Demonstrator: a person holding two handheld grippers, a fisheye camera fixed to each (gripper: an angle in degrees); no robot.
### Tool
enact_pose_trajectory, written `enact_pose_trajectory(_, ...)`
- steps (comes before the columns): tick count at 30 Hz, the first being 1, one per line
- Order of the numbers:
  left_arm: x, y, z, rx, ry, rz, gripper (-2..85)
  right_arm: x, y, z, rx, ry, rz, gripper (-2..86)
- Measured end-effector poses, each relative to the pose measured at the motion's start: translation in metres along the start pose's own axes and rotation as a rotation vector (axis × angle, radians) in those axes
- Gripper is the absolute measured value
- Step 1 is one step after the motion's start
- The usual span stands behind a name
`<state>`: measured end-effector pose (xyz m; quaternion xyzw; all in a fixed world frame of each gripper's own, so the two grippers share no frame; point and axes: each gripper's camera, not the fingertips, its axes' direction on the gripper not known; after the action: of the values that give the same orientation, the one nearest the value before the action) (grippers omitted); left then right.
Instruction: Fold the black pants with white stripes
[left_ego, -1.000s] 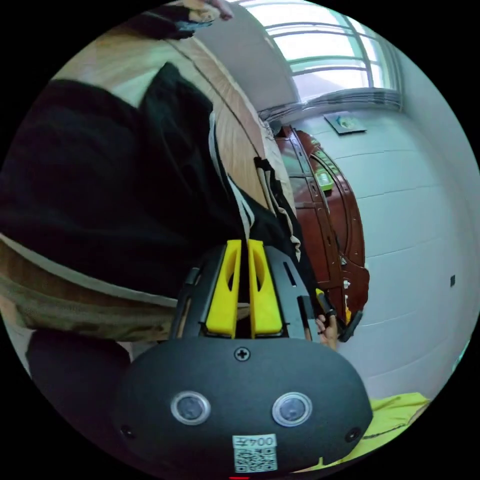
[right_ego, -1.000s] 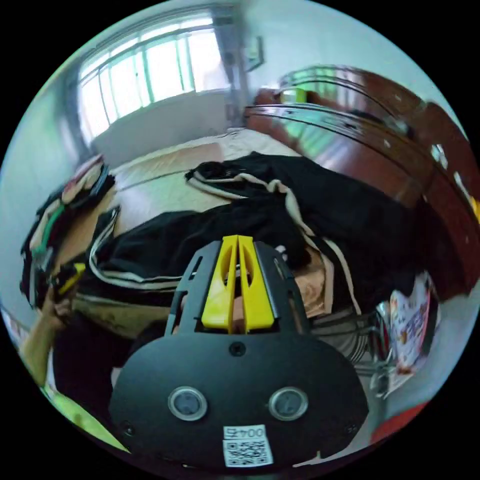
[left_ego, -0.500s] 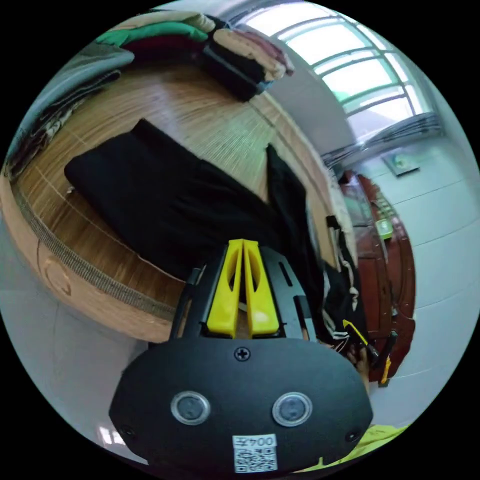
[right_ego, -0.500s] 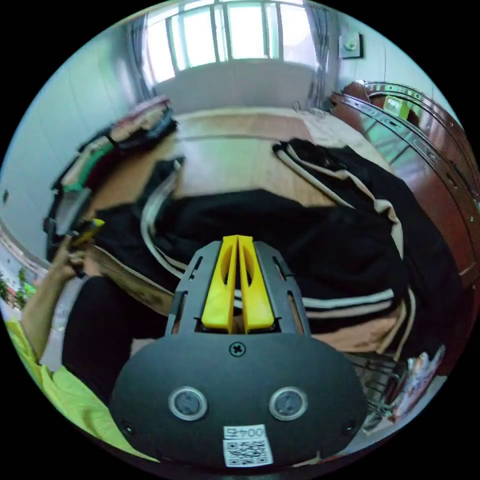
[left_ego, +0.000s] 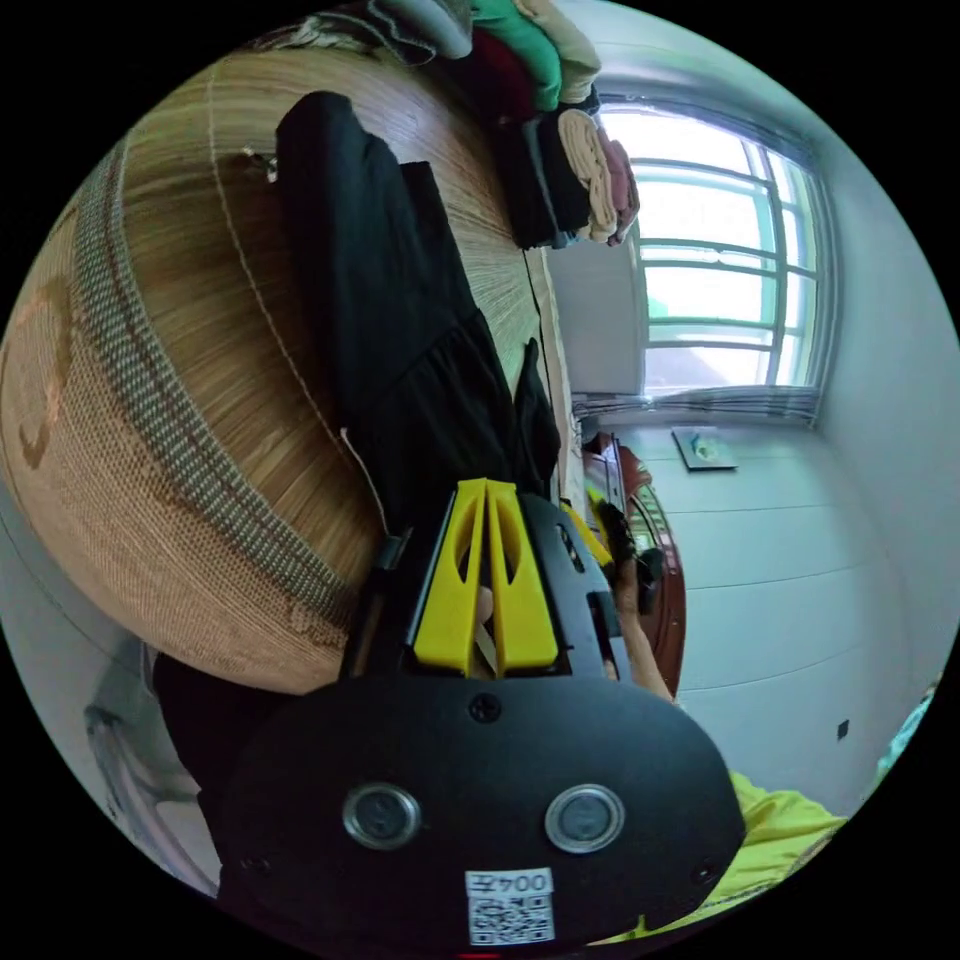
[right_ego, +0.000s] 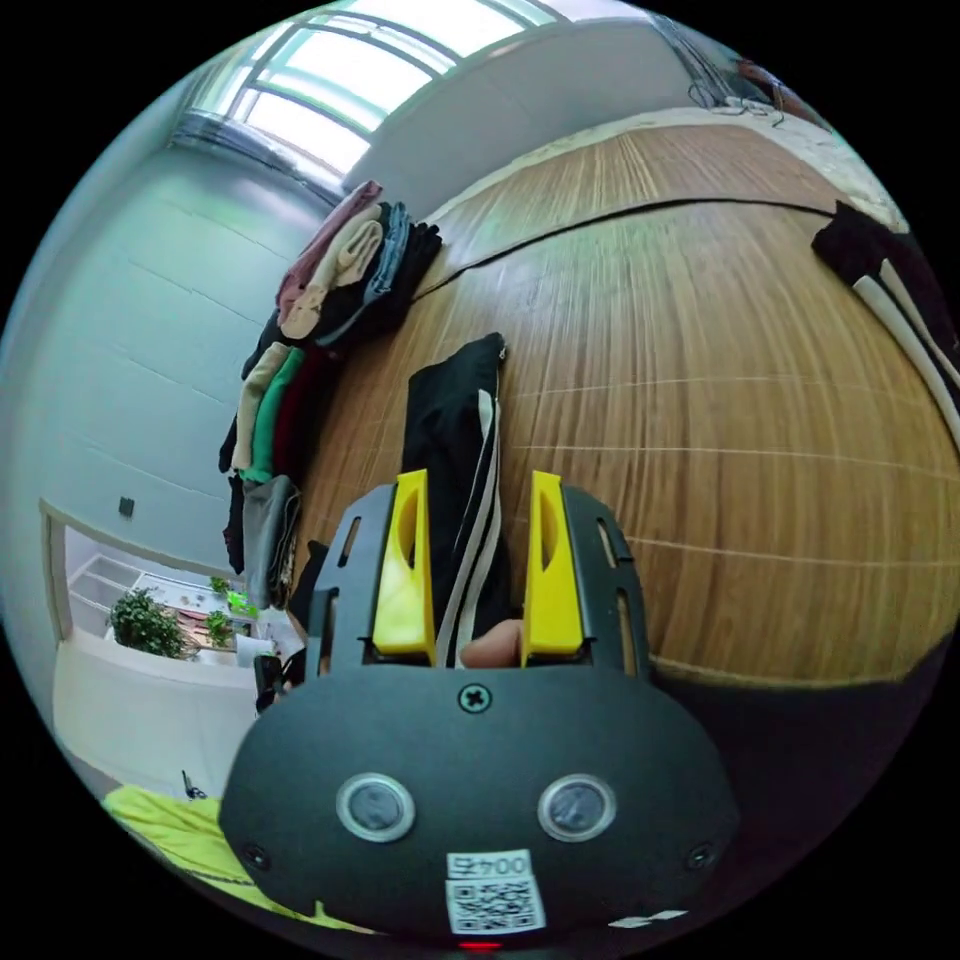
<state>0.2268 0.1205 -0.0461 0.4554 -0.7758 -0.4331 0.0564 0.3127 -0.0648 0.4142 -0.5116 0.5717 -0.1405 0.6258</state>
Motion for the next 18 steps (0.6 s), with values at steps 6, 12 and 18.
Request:
enact_pose_trajectory(6,-0.009,0.006,-0.044,0.029,0.138,-0.036,0.1,-0.075,-0.043,0.076,-0.242,-0.035,-0.035,2.1)
enact_pose_trajectory(12,-0.001,0.017,-0.128,0.126,0.159,0.095,0.0,-0.303,-0.008,0.023,-0.018,0.197,-0.434,0.1)
enact_pose_trajectory(18,-0.004,0.050,-0.203,0.308,0.038,0.202,0.1,-0.578,0.150,0.089,-0.097,0.657,-1.198,0.5)
